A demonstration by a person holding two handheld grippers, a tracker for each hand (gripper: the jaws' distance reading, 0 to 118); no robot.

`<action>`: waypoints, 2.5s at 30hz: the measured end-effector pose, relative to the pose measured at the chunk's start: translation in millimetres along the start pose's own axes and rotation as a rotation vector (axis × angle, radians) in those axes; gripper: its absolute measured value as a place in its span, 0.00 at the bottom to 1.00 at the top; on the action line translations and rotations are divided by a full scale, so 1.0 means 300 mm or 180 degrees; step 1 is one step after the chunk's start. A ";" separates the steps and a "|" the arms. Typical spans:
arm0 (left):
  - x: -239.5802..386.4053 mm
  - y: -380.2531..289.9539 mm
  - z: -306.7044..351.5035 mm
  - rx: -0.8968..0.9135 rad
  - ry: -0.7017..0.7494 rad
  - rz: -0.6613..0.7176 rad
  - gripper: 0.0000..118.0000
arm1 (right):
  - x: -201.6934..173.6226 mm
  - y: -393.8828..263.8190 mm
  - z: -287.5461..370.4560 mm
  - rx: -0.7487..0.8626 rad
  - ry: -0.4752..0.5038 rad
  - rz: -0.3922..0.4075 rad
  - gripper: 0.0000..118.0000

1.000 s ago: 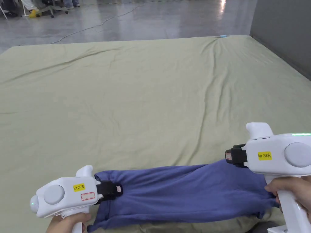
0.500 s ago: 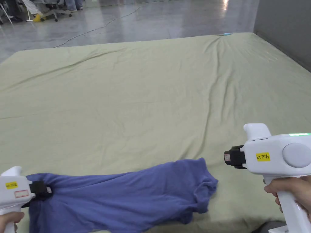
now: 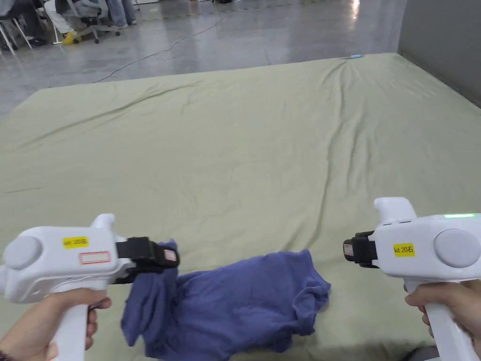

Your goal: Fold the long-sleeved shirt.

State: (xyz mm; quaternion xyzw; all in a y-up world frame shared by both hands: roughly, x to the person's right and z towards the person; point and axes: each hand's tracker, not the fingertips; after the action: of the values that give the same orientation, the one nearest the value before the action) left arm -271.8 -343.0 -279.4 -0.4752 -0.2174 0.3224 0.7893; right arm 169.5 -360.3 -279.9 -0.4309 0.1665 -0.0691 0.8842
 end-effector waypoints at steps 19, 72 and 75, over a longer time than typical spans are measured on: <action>0.163 -0.025 -0.662 -0.0757 -0.0304 0.0205 0.91 | 0.152 -0.076 0.061 0.0027 -0.0032 -0.0280 0.00; 0.091 -0.122 -0.249 -0.0161 0.0319 -0.0669 0.00 | -0.102 -0.042 -0.298 -0.0551 0.0872 -0.0244 0.00; 0.013 -0.128 -0.213 -0.0144 0.0347 -0.0533 0.00 | -0.111 -0.066 -0.374 -0.0673 0.0787 -0.0226 0.00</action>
State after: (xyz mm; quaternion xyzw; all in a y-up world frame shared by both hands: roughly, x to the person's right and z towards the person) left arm -215.9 -392.4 -274.1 -0.4898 -0.2203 0.2240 0.8133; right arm 99.1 -446.7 -320.8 -0.5153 0.2651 -0.1349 0.8037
